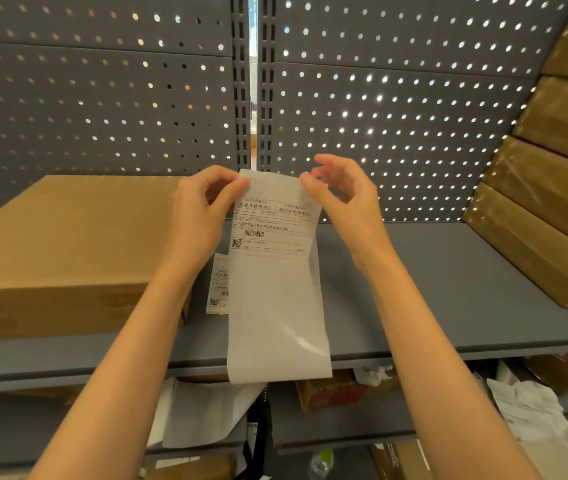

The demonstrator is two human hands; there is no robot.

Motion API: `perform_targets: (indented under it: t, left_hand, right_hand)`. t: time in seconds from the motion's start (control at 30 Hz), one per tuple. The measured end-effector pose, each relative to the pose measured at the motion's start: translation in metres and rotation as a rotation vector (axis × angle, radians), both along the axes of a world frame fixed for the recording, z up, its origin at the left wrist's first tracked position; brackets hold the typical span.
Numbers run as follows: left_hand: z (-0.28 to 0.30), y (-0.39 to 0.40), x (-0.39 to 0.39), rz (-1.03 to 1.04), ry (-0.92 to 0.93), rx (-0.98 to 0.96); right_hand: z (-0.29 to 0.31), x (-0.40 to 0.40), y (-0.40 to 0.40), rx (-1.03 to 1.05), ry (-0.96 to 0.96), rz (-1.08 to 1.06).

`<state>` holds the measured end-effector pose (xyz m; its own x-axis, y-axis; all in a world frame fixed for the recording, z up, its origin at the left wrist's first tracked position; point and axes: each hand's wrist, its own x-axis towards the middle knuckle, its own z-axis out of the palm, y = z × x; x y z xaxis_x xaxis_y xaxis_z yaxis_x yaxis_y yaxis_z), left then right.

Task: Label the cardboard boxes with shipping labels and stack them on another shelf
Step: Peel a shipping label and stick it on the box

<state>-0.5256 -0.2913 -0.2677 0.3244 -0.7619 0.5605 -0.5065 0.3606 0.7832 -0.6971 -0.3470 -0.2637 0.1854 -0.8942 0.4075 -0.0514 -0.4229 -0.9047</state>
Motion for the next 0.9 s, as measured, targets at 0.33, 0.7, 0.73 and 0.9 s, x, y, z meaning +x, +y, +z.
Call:
perform_targets:
  t: [0.33, 0.7, 0.73, 0.9]
  left_hand:
    - [-0.002, 0.003, 0.011, 0.031, 0.195, 0.004]
    - [0.001, 0.008, 0.008, -0.131, 0.192, 0.020]
    - [0.000, 0.008, 0.008, -0.137, 0.174, 0.024]
    - [0.000, 0.006, 0.007, -0.113, 0.087, 0.008]
  right_hand:
    - [-0.011, 0.002, -0.015, 0.151, -0.209, 0.282]
    - [-0.011, 0.008, -0.012, -0.019, -0.014, 0.199]
    - [-0.011, 0.008, -0.012, -0.024, -0.018, 0.207]
    - [-0.008, 0.007, -0.011, -0.042, -0.011, 0.243]
